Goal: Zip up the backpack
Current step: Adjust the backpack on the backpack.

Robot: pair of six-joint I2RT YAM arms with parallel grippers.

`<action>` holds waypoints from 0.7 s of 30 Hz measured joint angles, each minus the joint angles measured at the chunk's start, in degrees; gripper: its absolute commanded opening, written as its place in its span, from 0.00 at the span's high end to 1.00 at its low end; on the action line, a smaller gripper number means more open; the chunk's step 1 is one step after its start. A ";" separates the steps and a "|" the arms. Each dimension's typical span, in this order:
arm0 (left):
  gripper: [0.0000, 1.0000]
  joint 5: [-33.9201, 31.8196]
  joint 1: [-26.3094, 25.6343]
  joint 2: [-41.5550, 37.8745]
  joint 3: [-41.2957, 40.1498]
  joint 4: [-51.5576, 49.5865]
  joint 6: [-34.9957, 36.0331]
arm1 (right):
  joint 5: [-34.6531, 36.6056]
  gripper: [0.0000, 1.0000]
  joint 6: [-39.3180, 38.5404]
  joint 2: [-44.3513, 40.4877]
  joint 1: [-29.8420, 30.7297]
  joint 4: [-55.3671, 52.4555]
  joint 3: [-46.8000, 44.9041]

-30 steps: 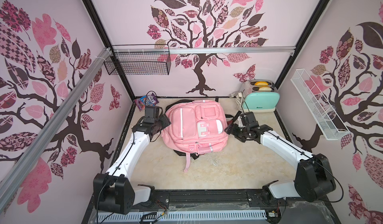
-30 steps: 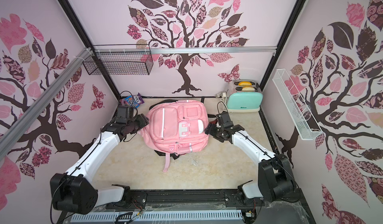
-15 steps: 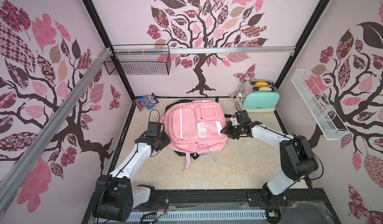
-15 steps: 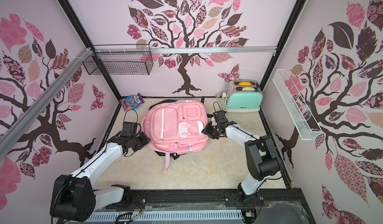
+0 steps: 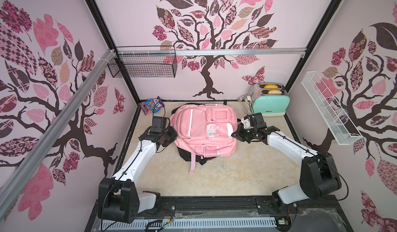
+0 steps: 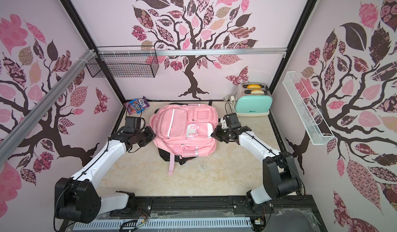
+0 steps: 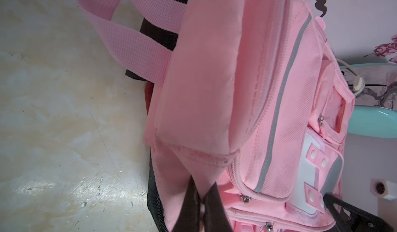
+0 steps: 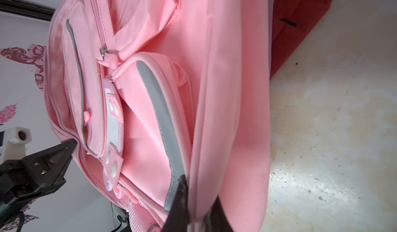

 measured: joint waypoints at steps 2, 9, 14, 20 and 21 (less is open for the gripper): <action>1.00 -0.02 0.00 1.84 0.17 0.70 -0.04 | 0.37 0.80 -0.15 0.22 0.13 0.00 -0.74; 0.51 1.42 -0.04 8.11 -0.02 5.44 -0.70 | 0.02 0.07 -2.91 -0.48 0.33 -3.67 -3.50; 0.02 1.75 -0.55 4.70 -0.22 6.29 0.81 | -0.17 0.01 -2.80 -5.22 -0.02 -5.11 -4.48; 0.02 0.46 -2.14 -4.59 -3.80 4.98 3.15 | -1.66 0.01 -1.18 -6.05 -0.61 -2.56 -8.17; 0.02 -0.07 -2.69 -6.27 -4.72 4.20 3.50 | -2.10 0.01 -0.76 -5.73 -0.68 -2.21 -9.27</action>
